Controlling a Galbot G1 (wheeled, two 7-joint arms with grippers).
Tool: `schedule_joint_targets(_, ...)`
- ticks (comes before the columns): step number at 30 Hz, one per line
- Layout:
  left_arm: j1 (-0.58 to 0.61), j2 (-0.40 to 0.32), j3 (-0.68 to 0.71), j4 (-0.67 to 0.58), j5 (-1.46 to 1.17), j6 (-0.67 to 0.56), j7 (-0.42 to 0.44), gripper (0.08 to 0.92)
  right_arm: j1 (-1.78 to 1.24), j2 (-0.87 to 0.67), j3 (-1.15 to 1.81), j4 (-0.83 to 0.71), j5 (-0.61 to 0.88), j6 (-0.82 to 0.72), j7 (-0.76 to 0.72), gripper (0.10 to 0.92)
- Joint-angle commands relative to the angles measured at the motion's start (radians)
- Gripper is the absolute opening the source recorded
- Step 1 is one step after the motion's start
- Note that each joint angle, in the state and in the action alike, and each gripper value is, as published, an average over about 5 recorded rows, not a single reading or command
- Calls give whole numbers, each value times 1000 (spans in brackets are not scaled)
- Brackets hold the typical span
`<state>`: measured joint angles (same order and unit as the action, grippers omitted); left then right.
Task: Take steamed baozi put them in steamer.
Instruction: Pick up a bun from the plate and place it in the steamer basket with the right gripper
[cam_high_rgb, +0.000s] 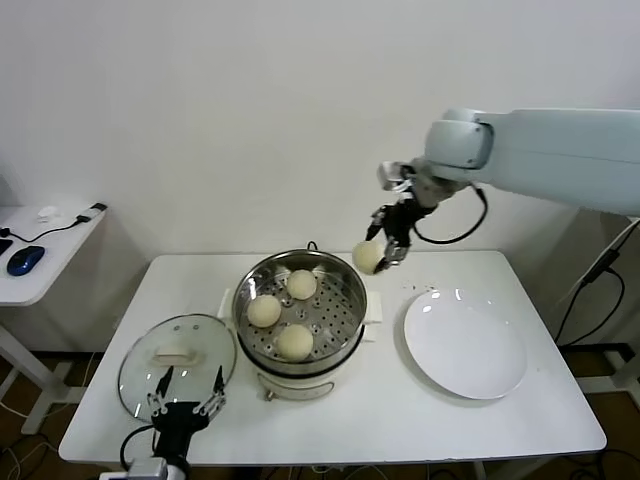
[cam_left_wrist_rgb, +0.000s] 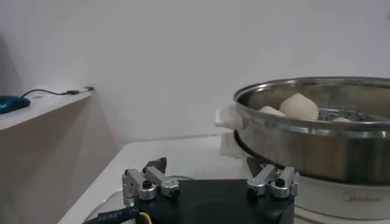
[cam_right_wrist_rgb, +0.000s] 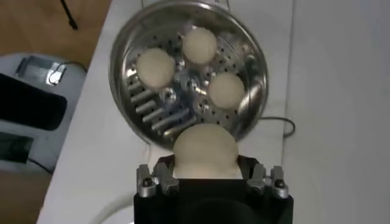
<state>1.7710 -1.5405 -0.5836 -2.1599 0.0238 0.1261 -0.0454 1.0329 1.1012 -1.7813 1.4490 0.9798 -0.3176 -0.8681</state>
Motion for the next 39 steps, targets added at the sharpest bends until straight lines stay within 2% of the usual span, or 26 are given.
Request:
schedule_joint_targets(1,-6,-1,6,-3,-2,3,1,823,-140,204,-28,-51,84,-71,111,684)
schedule_joint_targets(10,-18,5,-11,15,-13,4,1,823,-284,251,-6,-191,28,-76,138,687)
schedule_joint_targets(25,-26,13,-9,38,-17,0,1,823,-304,238,1,-173,-17,-74,148,692)
schedule_joint_targets(28,-25,13,-6,37,-16,-1,1,823,-270,225,11,-168,-9,-35,102,743)
schedule_joint_targets(31,-20,13,-5,34,-14,-2,1,823,-212,198,16,-161,5,16,26,803)
schedule_joint_targets(35,-12,16,-7,26,-13,-2,1,823,-152,112,55,-152,44,63,-31,821)
schedule_joint_targets(39,-5,15,-7,16,-11,-2,1,823,-164,-39,219,-163,72,48,70,823)
